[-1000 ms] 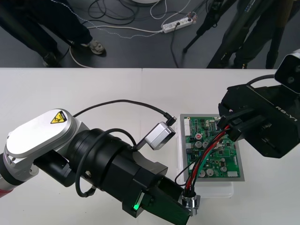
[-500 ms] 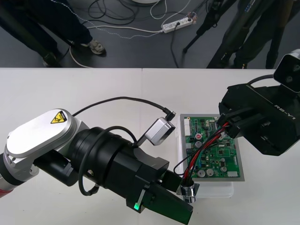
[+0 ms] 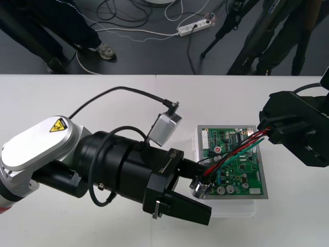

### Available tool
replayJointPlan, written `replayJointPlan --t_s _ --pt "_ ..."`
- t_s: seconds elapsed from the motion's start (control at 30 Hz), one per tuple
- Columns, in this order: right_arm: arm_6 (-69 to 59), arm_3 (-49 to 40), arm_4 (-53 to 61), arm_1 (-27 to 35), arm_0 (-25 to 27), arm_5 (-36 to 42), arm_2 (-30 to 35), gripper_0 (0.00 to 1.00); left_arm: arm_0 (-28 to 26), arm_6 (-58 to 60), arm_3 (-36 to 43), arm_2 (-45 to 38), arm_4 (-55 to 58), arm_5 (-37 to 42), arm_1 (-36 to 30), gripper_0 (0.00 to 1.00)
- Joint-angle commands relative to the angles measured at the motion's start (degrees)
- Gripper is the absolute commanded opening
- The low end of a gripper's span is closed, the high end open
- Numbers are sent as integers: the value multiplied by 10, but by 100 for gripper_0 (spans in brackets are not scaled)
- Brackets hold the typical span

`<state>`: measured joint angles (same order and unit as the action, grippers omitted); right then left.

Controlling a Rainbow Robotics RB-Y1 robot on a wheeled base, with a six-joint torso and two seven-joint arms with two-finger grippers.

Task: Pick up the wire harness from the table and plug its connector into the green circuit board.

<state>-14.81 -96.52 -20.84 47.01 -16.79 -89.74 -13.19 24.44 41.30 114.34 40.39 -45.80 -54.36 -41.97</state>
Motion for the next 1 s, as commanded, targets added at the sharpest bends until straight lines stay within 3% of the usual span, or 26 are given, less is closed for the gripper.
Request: replayJointPlan --t_s 0.03,0.47,1.0 --pt "-6 -2 17 34 32 -3 42 0 -22 23 20 -59 4 12 -21 100" --pt "-2 -2 18 37 85 -3 86 0 -90 35 20 -181 -53 -80 -7 100" --pt "20 -7 -8 37 107 -3 128 0 -140 67 19 -387 -160 -277 95 100"
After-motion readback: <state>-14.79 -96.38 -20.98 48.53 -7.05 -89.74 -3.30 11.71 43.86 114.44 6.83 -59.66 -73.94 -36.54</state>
